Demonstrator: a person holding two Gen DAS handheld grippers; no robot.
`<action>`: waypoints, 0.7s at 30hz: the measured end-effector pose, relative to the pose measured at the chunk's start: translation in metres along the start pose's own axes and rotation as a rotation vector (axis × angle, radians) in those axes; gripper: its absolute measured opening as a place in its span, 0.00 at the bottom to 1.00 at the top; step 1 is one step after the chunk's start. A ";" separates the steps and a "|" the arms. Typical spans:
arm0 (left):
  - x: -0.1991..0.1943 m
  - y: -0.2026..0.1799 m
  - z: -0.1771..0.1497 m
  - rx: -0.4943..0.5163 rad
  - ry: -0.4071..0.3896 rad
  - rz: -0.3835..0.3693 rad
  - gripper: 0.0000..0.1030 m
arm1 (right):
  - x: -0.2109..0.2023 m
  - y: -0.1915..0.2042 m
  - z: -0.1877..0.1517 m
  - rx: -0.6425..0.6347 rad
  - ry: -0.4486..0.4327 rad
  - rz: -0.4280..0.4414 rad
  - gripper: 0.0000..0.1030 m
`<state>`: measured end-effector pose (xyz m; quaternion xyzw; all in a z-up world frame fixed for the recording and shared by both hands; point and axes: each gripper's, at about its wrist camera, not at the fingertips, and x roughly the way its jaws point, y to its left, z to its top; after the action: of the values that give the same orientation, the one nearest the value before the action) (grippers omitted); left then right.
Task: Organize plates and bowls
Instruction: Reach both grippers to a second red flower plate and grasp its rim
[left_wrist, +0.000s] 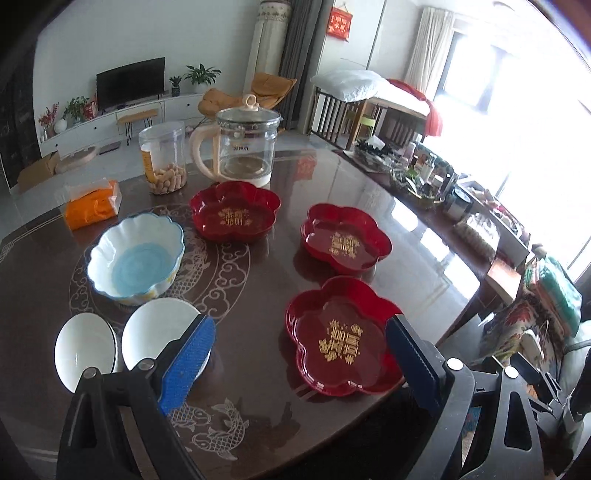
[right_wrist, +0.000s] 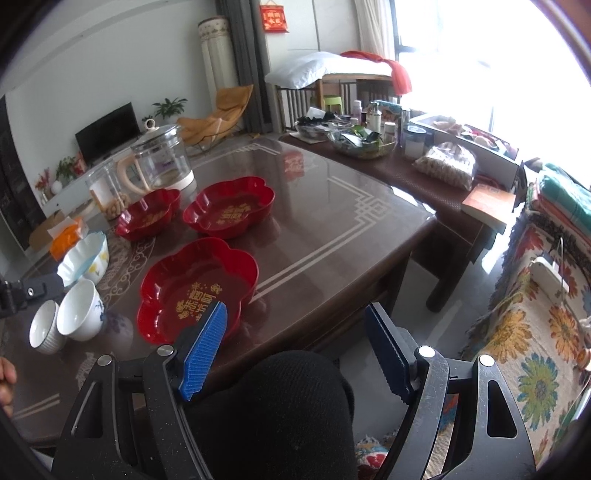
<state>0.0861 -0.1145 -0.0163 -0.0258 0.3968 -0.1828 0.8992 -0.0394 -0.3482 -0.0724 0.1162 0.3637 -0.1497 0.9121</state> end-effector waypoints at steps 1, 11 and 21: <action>0.009 0.001 0.010 0.004 0.000 0.016 0.91 | 0.004 -0.001 0.007 -0.001 0.006 0.010 0.78; 0.191 -0.011 0.082 0.135 0.437 0.053 0.90 | 0.120 -0.007 0.146 -0.014 0.241 0.241 0.77; 0.292 -0.017 0.101 0.086 0.541 0.094 0.77 | 0.290 0.001 0.180 0.022 0.523 0.276 0.76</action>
<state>0.3342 -0.2423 -0.1500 0.0807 0.6149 -0.1577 0.7685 0.2745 -0.4597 -0.1467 0.2088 0.5653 0.0069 0.7980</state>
